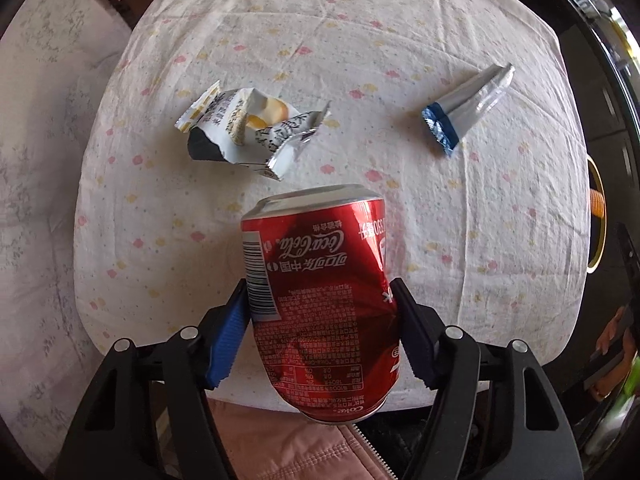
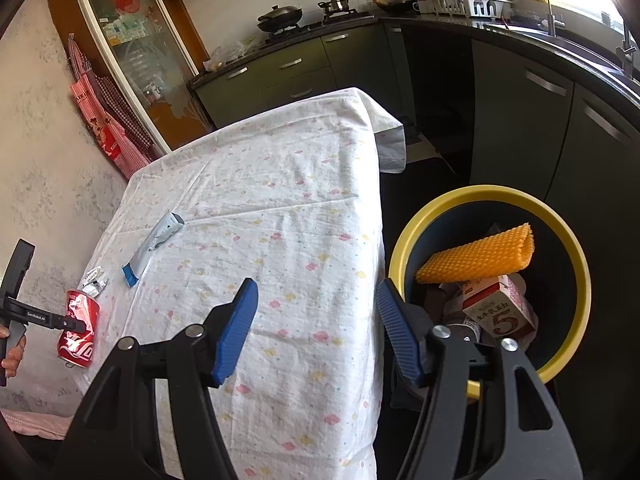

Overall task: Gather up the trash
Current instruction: 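Lower the left gripper onto the red Coca-Cola can and grasp it, then carry the cola can over the bin and open the left gripper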

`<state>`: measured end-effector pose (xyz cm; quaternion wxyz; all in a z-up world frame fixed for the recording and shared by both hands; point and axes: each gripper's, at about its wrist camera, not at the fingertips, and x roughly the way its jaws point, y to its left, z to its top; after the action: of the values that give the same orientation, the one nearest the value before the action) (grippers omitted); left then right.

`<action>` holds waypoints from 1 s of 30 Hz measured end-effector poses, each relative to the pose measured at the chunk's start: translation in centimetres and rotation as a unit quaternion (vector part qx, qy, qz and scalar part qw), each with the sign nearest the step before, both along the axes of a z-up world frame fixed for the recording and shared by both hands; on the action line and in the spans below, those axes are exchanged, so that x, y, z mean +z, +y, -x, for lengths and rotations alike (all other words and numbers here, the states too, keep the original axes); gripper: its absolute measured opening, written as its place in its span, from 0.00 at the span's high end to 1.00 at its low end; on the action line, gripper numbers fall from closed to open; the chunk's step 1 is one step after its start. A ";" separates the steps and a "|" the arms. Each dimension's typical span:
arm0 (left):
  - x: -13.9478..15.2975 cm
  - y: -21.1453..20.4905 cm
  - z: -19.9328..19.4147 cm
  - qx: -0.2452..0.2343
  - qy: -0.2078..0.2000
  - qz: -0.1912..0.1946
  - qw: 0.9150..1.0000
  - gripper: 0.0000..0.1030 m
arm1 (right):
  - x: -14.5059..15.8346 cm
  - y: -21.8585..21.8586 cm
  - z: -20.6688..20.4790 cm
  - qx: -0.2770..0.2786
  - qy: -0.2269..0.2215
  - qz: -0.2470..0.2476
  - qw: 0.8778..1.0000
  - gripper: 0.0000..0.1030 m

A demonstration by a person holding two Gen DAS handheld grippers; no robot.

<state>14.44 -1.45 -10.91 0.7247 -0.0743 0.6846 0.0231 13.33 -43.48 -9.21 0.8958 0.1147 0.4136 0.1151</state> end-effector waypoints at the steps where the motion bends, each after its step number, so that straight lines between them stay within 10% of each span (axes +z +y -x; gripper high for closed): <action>1: 0.5 -0.8 0.1 -0.015 -0.013 -0.008 1.000 0.34 | 0.0 0.0 0.1 0.000 0.000 -0.001 1.000 0.42; 12: 6.5 -11.8 -0.5 -0.184 -0.112 0.015 0.976 0.34 | 0.6 -2.1 3.1 -0.047 -0.015 0.016 0.999 0.42; 21: 10.2 -27.7 -4.0 -0.356 -0.170 0.094 0.914 0.33 | 0.4 -8.4 8.5 -0.146 -0.007 0.023 0.989 0.42; 30: 6.2 -43.5 -8.6 -0.452 -0.173 0.141 0.864 0.33 | -1.2 -12.3 10.7 -0.193 0.010 0.001 0.981 0.42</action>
<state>23.04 -44.92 -4.73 0.7443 0.1388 0.5026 -0.4173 2.64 -55.80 -10.40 0.8971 0.1928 0.3927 -0.0616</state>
